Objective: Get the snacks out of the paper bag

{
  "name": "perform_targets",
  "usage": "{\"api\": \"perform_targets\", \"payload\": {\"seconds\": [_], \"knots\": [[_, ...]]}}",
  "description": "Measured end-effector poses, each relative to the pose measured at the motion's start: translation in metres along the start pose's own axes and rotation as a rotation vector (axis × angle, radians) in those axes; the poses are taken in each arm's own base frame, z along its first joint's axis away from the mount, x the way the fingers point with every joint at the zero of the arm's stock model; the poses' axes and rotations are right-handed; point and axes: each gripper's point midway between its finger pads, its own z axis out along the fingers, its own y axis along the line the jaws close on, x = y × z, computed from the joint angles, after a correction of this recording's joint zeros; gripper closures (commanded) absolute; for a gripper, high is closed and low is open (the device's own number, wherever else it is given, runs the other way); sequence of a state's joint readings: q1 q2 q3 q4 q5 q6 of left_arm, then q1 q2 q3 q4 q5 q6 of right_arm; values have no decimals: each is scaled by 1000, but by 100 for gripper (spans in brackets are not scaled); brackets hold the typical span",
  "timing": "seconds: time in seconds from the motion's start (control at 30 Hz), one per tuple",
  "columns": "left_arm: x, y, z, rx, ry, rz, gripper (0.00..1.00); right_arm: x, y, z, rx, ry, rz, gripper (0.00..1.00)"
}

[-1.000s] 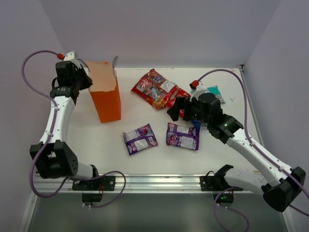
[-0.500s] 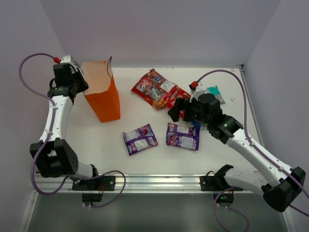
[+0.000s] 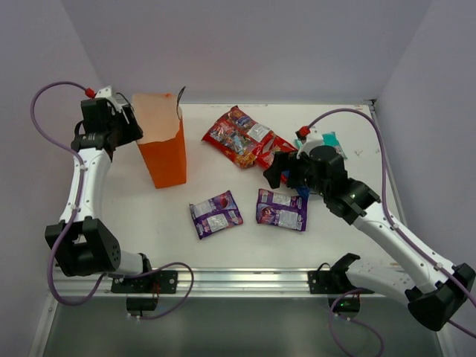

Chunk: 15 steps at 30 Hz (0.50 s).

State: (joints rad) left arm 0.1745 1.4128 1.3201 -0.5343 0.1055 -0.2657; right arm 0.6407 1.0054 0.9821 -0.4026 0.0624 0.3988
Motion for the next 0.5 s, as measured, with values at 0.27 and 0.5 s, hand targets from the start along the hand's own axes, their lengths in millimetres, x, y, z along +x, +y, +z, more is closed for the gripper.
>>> {"api": "perform_targets", "payload": {"seconds": [0.27, 0.5], "knots": [[-10, -7, -13, 29, -15, 23, 16, -9, -3, -12, 11, -41, -12, 1], [-6, -12, -19, 59, 6, 37, 3, -18, -5, -27, 25, -75, -27, 1]]}}
